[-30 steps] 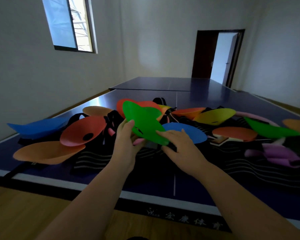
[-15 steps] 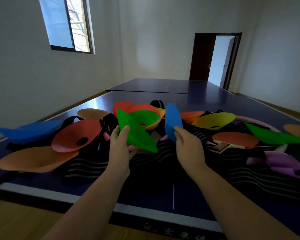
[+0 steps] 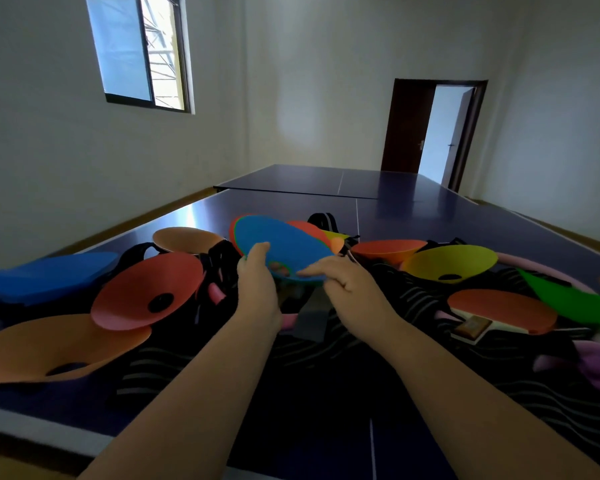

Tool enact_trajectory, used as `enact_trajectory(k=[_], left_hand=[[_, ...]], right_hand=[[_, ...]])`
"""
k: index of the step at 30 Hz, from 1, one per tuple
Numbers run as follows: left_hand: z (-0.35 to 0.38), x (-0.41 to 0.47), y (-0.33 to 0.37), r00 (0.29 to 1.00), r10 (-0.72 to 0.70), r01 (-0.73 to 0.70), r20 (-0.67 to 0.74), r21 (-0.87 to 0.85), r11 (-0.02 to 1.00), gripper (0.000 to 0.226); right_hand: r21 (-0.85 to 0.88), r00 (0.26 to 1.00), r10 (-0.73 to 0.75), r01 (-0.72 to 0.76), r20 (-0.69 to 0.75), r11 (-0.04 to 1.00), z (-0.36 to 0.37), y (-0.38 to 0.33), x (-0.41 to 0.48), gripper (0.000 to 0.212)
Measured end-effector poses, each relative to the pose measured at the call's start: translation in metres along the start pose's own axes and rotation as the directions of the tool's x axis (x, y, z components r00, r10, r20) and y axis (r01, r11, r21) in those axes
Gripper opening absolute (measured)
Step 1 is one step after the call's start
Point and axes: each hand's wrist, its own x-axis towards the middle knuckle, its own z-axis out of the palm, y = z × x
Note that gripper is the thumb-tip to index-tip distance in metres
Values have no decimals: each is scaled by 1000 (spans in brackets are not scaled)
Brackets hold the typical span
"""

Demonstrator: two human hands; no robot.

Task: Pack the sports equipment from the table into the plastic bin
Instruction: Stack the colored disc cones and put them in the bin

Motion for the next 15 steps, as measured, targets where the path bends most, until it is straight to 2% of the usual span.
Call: enact_trajectory(k=[2, 5, 7, 9, 13, 15], left_hand=[[6, 13, 4, 985, 155, -153, -77, 37, 988, 51], [3, 30, -2, 932, 345, -340, -109, 68, 938, 55], [-7, 36, -12, 912, 395, -392, -111, 44, 919, 51], [-17, 37, -20, 889, 440, -434, -123, 76, 898, 52], [-30, 51, -25, 821, 551, -536, -151, 127, 834, 56], [-33, 54, -25, 811, 557, -543, -177, 122, 831, 57]], right_hand=[[-27, 989, 119, -122, -83, 992, 2, 12, 16, 45], [-272, 977, 203, -214, -67, 938, 12, 35, 43, 50], [-510, 982, 188, -162, -1, 845, 20, 48, 58, 57], [-708, 992, 122, -64, 31, 703, 29, 60, 71, 56], [-894, 966, 209, 46, 154, 445, 56, 67, 95, 39], [-919, 946, 265, 72, 187, 388, 68, 68, 102, 29]])
